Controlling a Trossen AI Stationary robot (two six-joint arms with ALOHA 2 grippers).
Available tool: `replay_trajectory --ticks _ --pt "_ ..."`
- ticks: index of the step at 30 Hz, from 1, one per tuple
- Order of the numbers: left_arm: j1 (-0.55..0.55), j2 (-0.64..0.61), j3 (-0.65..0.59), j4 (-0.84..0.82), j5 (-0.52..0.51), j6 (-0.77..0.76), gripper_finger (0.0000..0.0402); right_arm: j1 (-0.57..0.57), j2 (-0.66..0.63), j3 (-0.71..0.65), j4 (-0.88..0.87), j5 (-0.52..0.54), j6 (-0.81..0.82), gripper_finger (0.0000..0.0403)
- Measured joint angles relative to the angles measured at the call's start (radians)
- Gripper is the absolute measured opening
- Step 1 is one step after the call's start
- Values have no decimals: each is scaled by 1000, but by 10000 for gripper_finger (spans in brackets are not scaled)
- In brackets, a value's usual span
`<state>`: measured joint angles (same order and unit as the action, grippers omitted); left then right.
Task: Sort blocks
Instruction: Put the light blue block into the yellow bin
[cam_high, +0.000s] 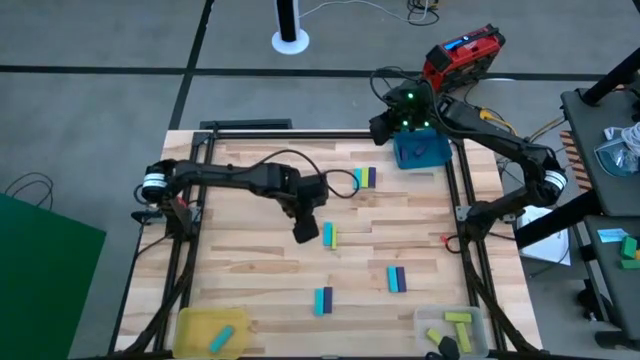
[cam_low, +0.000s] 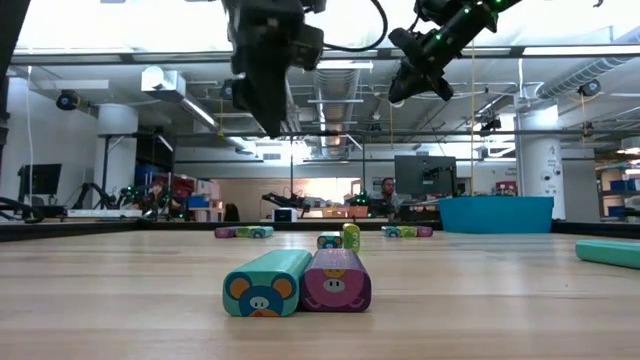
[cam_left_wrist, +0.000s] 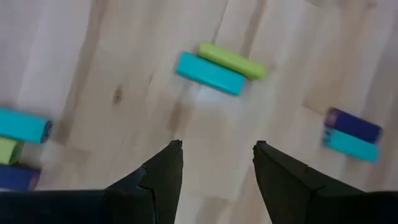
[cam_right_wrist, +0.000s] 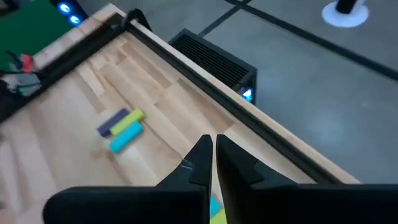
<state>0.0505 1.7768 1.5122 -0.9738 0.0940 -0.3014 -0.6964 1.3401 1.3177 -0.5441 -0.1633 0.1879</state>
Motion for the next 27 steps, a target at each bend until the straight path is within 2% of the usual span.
replay_trajectory --ticks 4,6,10,12,15,18,22,27 --pt "5 0 -55 105 -29 49 157 0 -9 0 -4 -2 12 13" --pt "15 0 -81 131 -29 90 124 0 -16 0 -4 -1 22 13" --pt "38 1 -127 236 -33 124 21 0 -29 0 -18 -1 22 13" --pt "45 1 -158 303 -51 78 12 0 -37 0 -40 -1 22 13" --pt "48 3 -207 449 -121 -24 3 0 -45 0 -94 4 22 13" --pt "51 4 -246 556 -131 -214 1 0 -54 0 -159 6 29 13" --pt "42 4 -260 571 -156 -462 0 0 -61 -2 -222 7 35 13" --pt "38 5 -284 583 -131 -631 0 0 -62 -4 -237 7 40 13"
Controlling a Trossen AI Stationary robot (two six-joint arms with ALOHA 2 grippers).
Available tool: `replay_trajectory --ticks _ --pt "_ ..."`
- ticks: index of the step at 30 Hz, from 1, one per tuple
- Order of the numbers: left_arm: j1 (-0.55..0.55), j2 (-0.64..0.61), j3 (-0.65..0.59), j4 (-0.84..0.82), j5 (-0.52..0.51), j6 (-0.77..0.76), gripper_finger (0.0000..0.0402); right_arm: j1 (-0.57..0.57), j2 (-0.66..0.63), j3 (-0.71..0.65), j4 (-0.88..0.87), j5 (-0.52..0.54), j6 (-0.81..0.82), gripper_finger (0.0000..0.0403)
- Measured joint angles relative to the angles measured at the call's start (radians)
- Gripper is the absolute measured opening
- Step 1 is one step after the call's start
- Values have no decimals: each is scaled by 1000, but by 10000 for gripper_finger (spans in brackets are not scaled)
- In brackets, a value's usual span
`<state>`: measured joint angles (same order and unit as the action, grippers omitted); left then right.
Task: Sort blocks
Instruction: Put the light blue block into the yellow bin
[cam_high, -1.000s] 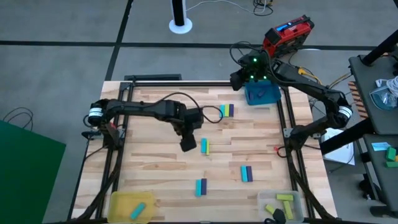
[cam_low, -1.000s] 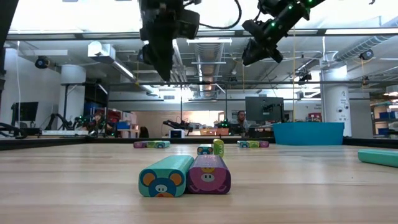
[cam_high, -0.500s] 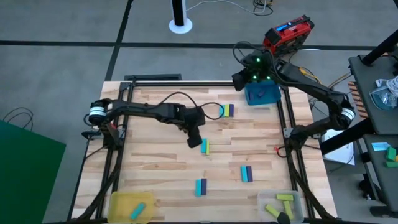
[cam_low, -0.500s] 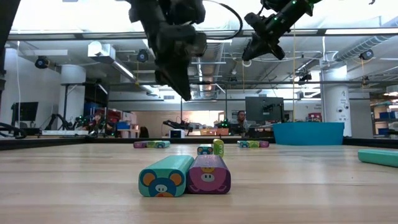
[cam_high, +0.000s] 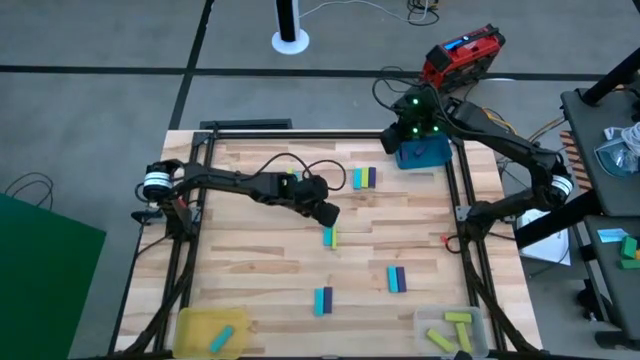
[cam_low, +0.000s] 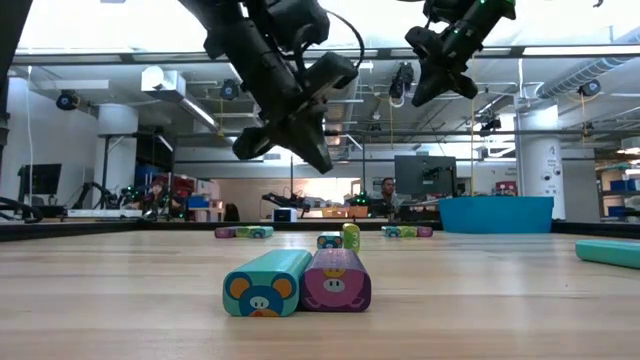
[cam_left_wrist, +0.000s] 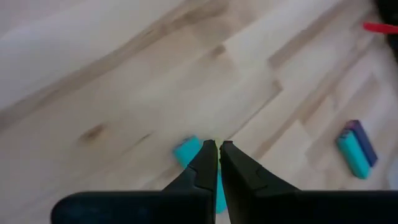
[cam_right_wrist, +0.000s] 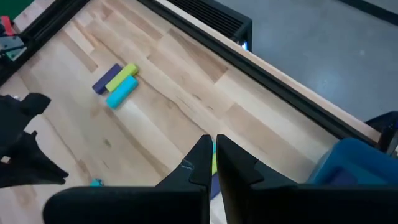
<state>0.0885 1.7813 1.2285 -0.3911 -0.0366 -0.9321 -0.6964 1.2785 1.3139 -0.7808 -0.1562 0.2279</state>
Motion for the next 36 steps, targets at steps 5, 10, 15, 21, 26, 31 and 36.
replay_trajectory --ticks 5,10,15,21,26,31,36 --pt "-6 0 -30 -12 -2 -71 0 0 0 0 0 0 0 13" --pt "-38 0 -57 19 -27 -87 0 0 0 0 0 0 10 13" --pt "-71 8 -75 42 -70 -110 0 0 0 -1 0 0 12 13" --pt "-80 70 -43 33 -59 -112 0 1 0 -1 0 1 23 13" --pt "-81 114 11 37 -56 -81 0 4 0 -1 0 1 35 13" --pt "-81 157 28 -20 -24 -72 0 5 0 -1 -3 1 35 13" --pt "-88 180 20 -8 28 -68 0 5 0 -1 -1 1 35 13"
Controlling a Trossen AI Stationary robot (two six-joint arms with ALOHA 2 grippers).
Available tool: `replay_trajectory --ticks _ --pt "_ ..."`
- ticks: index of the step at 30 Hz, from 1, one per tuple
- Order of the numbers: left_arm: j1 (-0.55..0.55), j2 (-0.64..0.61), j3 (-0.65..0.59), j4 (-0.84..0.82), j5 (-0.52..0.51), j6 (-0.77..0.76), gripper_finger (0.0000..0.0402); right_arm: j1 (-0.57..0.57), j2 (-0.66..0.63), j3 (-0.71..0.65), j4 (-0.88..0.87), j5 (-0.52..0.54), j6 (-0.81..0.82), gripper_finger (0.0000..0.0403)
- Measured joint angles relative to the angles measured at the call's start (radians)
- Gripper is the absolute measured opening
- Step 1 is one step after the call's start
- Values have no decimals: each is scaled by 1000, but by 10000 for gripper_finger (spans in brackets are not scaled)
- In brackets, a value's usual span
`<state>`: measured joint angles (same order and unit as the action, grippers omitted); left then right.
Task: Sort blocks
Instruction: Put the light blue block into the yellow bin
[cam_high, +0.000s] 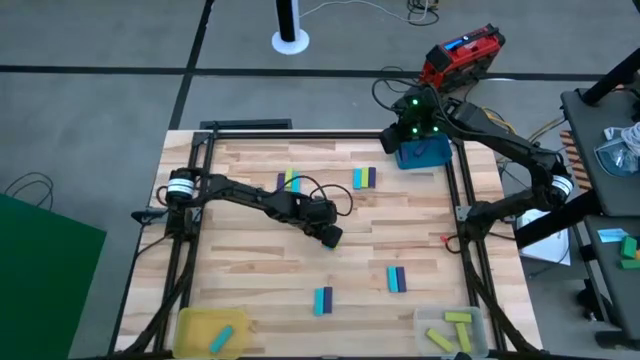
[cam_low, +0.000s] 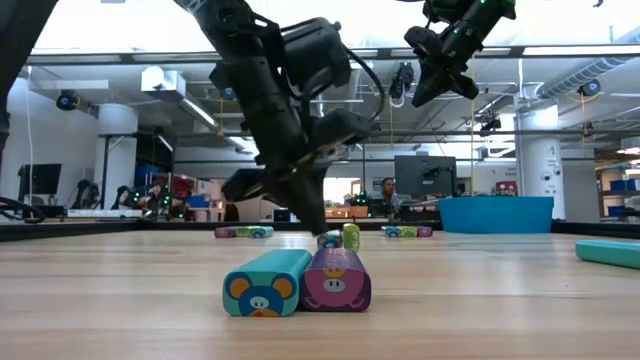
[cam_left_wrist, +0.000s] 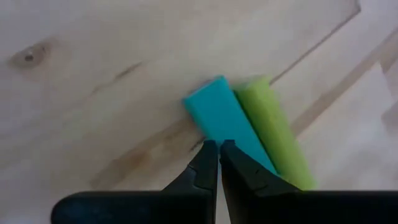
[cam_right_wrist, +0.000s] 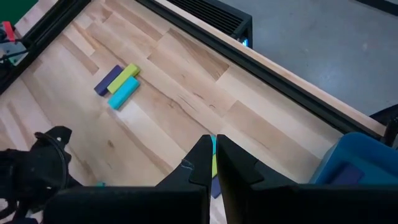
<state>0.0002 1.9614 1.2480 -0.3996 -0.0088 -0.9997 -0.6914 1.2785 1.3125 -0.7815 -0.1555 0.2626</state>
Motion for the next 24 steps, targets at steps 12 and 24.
replay_trajectory --ticks 12,24 --pt "0 -19 58 -362 11 79 0 0 0 0 0 0 -1 13" --pt "2 -37 221 -393 -9 -99 10 0 0 0 0 0 -5 13"
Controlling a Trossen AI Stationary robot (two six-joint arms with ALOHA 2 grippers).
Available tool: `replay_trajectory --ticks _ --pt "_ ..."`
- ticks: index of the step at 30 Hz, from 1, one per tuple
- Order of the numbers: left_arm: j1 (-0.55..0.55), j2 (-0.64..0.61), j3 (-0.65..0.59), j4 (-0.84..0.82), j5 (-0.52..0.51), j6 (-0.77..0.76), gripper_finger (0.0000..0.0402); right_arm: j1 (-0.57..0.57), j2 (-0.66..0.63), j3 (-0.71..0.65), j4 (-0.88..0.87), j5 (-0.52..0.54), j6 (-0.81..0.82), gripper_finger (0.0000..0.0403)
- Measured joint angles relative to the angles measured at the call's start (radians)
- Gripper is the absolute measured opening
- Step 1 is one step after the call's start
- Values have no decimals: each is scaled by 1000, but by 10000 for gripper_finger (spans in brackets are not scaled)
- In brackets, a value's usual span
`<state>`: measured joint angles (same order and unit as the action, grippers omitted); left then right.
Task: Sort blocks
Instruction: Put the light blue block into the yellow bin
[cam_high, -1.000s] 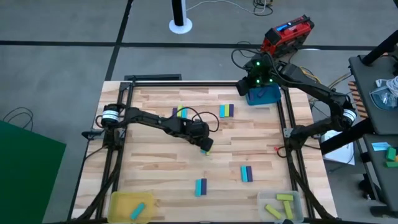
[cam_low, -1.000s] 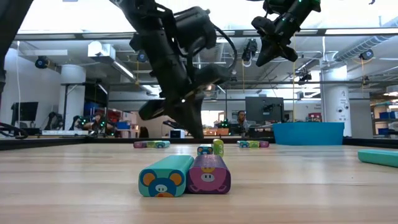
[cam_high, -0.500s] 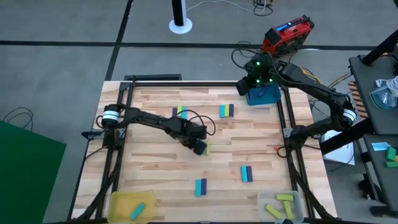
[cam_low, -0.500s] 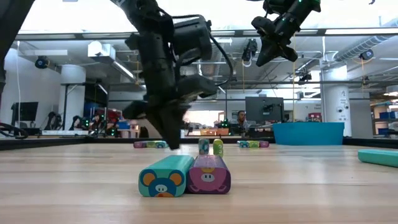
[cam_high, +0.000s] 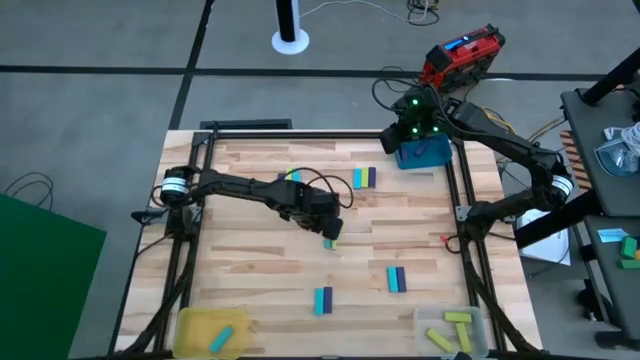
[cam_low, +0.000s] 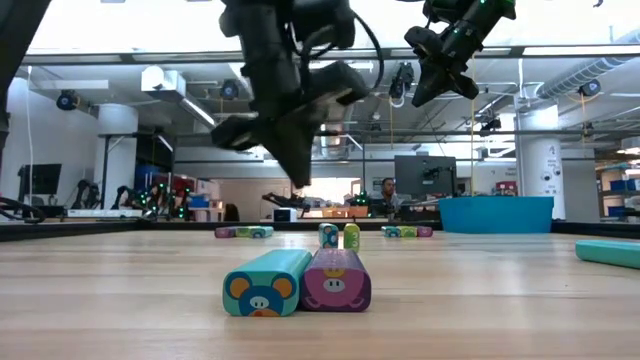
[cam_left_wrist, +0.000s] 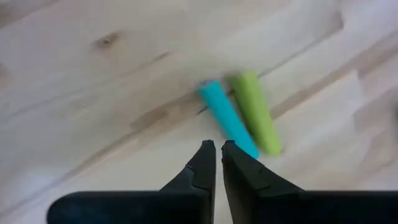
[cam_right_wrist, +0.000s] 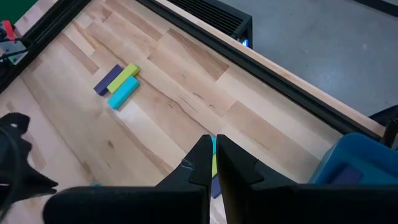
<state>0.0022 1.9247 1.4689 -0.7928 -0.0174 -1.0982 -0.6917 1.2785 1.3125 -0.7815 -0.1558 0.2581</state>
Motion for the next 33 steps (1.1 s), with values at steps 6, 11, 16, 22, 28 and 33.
replay_trajectory --ticks 6,11,16,22,28,33 --pt "10 2 4 -6 -47 -184 50 0 0 0 0 0 0 13" --pt "8 3 -30 54 -46 -228 84 0 0 0 0 0 2 13" --pt "9 11 -36 129 -68 -227 104 0 0 0 0 0 3 13" --pt "9 93 -24 119 -34 -205 108 0 0 0 -3 0 4 13" --pt "-7 163 27 105 2 -159 108 0 0 0 -10 0 11 13" --pt "-8 221 108 -11 4 -92 108 0 0 0 -16 0 11 13"
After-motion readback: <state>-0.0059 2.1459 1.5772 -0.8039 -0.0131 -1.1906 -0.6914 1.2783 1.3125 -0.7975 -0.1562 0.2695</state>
